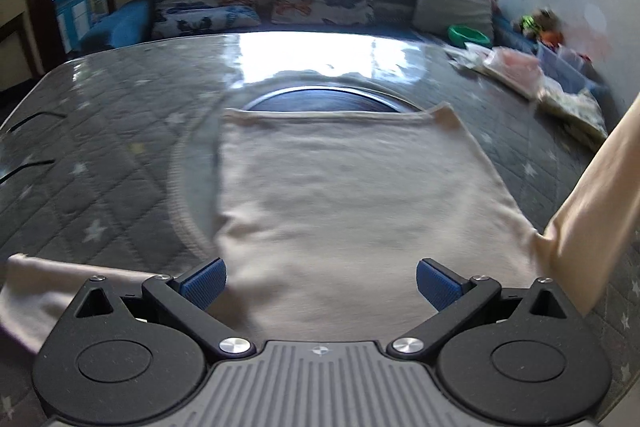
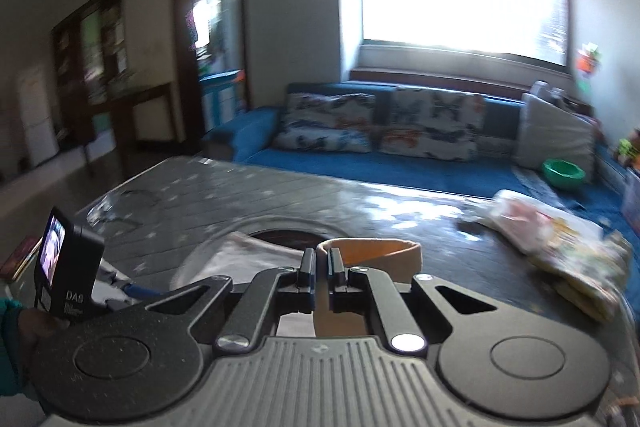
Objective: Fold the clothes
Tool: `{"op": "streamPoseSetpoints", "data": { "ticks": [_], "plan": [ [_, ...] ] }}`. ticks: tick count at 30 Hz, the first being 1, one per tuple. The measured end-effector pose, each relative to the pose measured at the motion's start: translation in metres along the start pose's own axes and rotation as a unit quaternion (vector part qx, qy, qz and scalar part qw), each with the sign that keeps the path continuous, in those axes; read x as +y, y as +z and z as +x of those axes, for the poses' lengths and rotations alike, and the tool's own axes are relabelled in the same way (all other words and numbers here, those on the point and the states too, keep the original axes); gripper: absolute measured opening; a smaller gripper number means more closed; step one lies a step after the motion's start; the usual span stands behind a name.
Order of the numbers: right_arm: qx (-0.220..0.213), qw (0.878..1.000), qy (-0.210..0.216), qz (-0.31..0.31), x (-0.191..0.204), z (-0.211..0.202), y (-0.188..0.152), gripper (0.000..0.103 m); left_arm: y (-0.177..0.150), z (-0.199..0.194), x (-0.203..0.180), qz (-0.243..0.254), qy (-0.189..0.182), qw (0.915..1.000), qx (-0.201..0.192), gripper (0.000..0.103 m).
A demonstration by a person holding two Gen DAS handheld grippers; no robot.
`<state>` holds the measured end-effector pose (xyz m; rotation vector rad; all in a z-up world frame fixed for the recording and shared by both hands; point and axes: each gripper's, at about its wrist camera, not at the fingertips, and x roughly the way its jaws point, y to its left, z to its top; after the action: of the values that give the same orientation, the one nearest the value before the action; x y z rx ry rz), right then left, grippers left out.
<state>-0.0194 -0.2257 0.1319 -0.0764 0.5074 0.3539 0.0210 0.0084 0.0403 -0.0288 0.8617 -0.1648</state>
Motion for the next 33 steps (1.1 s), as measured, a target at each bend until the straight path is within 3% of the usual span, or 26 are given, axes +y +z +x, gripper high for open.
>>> {"op": "streamPoseSetpoints", "data": {
  "ticks": [6,12,17,20,29,33],
  "plan": [
    [0.035,0.998,0.039,-0.029,0.047,0.043,0.003,0.005,-0.014,-0.003,0.036,-0.032,0.013,0.9994,0.007,0.103],
    [0.087,0.992,0.077,-0.051,0.085,0.079,-0.016,0.005,-0.025,-0.004,0.061,-0.061,0.022,0.9978,0.012,0.103],
    [0.120,0.986,0.105,-0.050,0.100,0.099,-0.032,0.009,-0.027,-0.006,0.073,-0.078,0.028,0.9965,0.011,0.103],
    [0.116,0.985,0.115,-0.051,0.101,0.100,-0.033,0.011,-0.026,-0.008,0.077,-0.083,0.032,0.9960,0.008,0.103],
    [0.115,0.989,0.062,-0.066,0.060,0.079,-0.027,0.018,-0.023,-0.014,0.057,-0.052,0.011,0.9985,-0.008,0.102],
    [0.136,0.987,0.031,-0.076,0.033,0.071,-0.040,0.019,-0.025,-0.016,0.043,-0.020,-0.016,0.9995,-0.016,0.094]
  ]
}}
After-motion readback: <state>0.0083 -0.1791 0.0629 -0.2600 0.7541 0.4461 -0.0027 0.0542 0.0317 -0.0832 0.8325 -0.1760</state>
